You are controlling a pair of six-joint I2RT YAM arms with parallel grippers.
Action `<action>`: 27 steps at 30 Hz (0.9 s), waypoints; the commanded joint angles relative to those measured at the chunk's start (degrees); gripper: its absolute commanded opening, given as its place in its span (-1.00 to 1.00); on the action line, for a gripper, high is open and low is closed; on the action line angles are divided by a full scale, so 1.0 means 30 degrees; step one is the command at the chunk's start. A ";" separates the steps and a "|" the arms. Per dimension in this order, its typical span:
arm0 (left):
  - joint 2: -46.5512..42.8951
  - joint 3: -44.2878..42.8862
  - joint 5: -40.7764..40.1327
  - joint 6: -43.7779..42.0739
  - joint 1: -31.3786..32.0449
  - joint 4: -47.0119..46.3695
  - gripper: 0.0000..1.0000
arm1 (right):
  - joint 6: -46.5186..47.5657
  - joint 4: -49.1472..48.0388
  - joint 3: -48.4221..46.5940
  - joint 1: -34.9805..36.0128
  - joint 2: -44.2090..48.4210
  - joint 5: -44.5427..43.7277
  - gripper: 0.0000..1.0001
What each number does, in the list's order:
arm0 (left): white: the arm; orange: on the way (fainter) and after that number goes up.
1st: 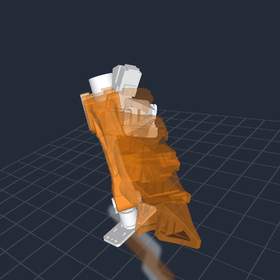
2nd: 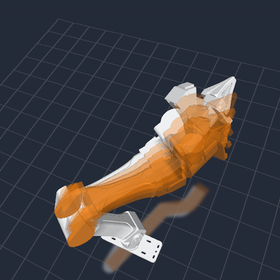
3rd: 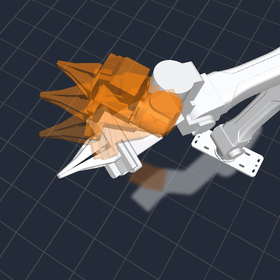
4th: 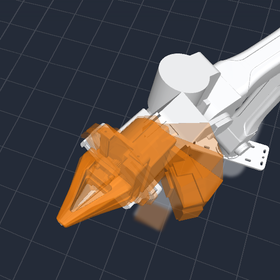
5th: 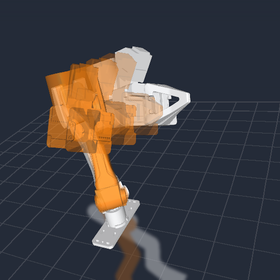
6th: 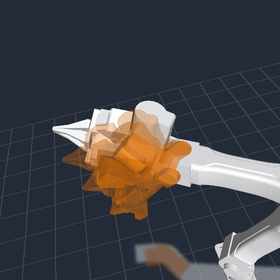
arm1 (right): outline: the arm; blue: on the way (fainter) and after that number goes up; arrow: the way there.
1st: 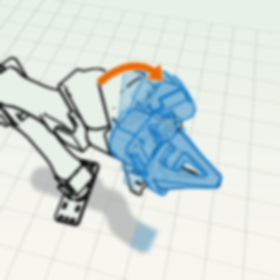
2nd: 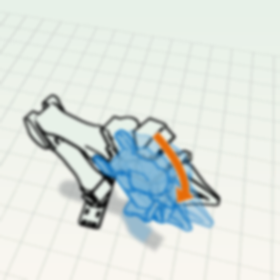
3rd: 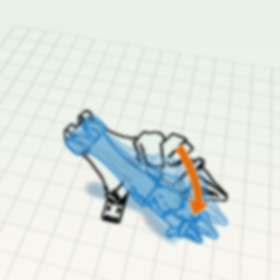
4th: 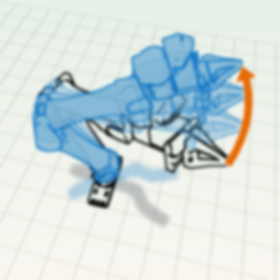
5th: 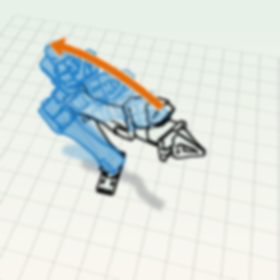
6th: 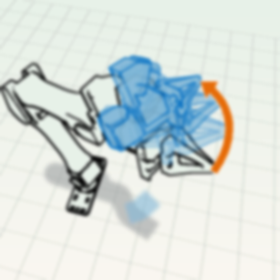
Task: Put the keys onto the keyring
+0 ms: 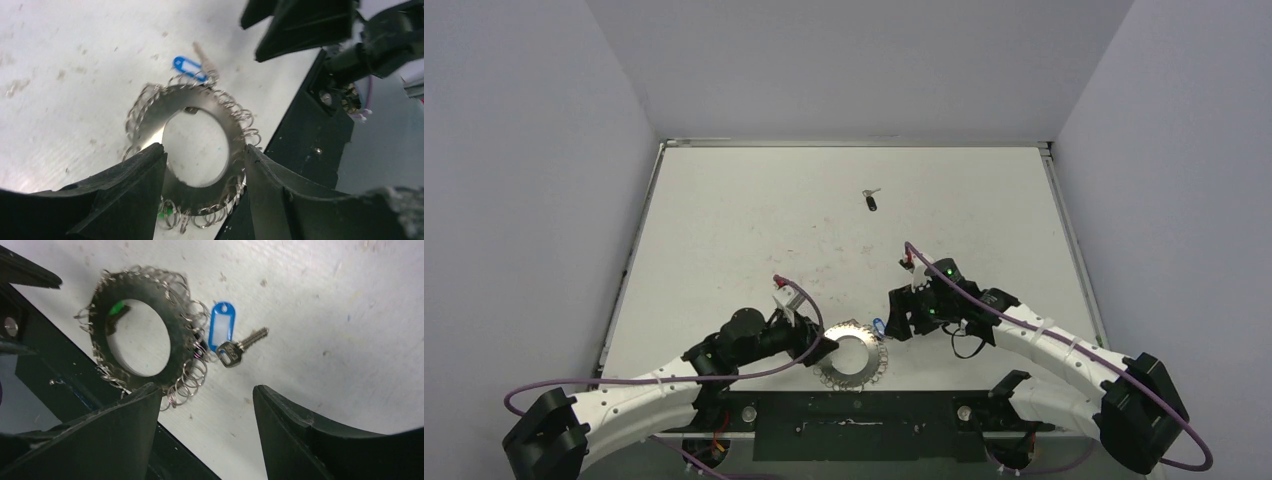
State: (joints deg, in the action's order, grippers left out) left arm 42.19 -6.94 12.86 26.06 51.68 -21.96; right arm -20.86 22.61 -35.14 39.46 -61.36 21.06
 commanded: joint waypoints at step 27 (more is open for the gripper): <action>0.6875 -0.2108 -0.6309 0.1341 -0.0206 0.1243 -1.00 | -0.5411 -0.9791 0.3315 -0.0074 -0.3894 0.2206 -1.00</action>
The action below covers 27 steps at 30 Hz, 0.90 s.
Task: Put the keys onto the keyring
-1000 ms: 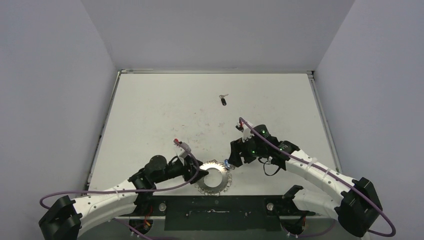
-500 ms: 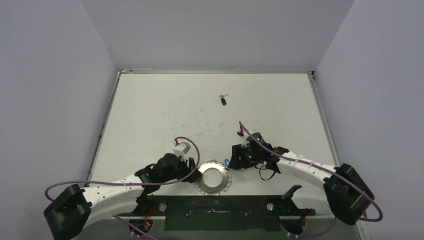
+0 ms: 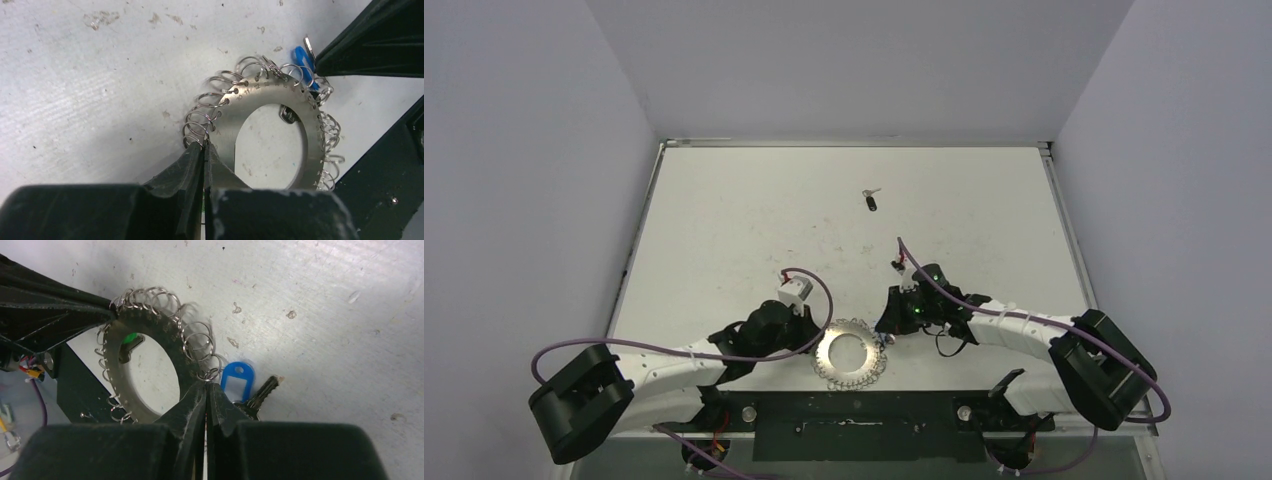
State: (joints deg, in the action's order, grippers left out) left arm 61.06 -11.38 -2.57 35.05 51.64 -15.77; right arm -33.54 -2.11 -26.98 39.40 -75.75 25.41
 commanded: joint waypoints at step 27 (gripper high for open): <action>-0.0301 -0.7891 0.6017 -0.5725 -0.2440 0.7427 -0.05 | -0.0443 0.2721 0.0713 -0.0447 0.5961 -0.1716 -0.28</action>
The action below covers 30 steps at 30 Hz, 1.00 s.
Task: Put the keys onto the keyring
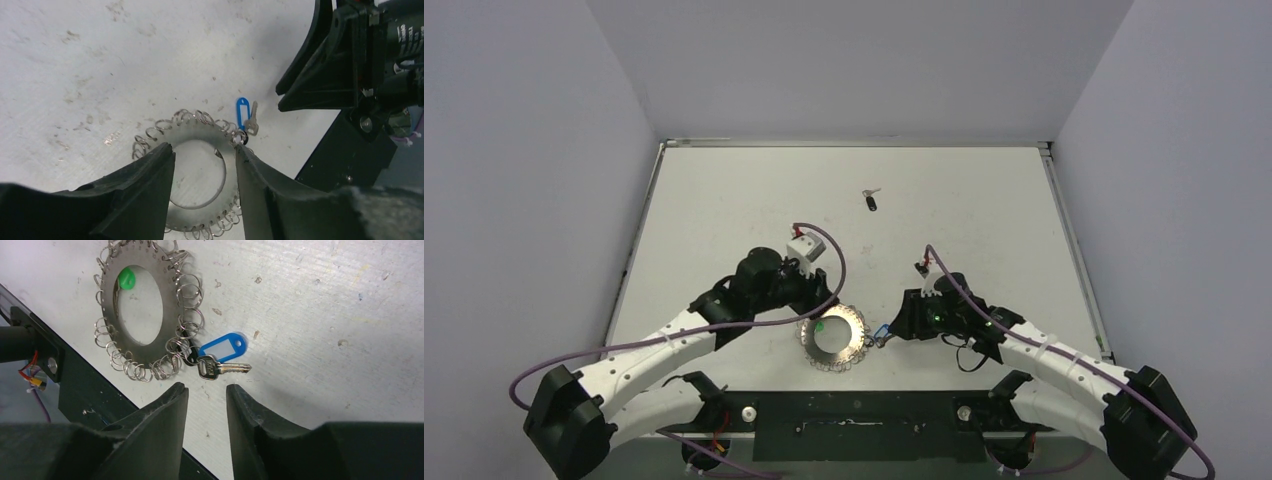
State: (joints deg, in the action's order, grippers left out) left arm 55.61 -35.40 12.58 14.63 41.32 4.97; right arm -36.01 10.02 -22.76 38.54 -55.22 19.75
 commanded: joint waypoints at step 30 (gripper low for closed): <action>-0.0221 0.2881 -0.2239 0.7073 -0.0577 0.3215 0.53 | 0.7905 0.1080 -0.6567 0.5779 -0.9818 -0.4164 -0.50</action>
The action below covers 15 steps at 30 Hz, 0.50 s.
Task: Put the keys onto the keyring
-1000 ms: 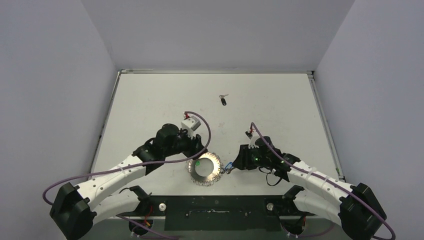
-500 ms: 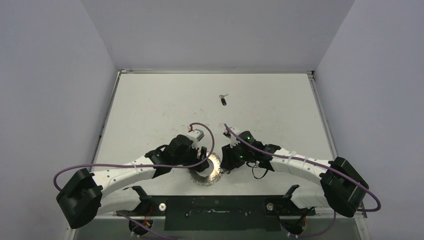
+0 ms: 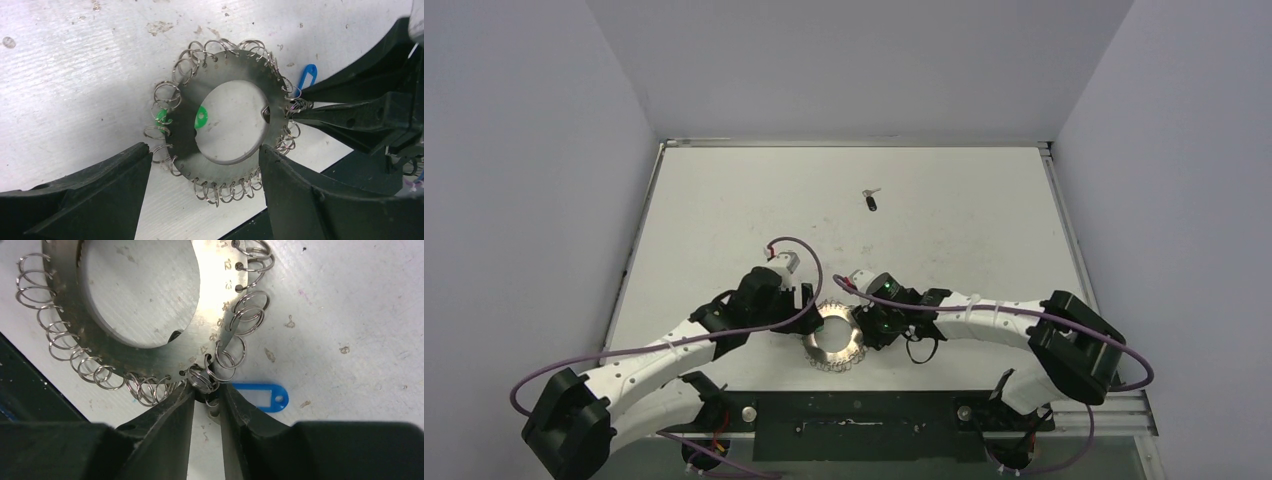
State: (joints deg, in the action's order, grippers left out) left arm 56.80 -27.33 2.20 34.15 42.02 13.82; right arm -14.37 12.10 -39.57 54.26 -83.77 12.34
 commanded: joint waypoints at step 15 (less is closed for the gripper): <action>-0.1959 0.1947 0.2930 0.4416 -0.2199 -0.1815 0.44 | 0.0416 0.3369 -0.1917 -0.0837 0.4930 -0.0545 -1.00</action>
State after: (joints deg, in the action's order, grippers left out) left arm 50.50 -21.96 9.74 45.19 36.12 11.73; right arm -13.06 18.65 -41.58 54.65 -75.44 8.75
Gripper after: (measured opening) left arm 0.732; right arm 0.028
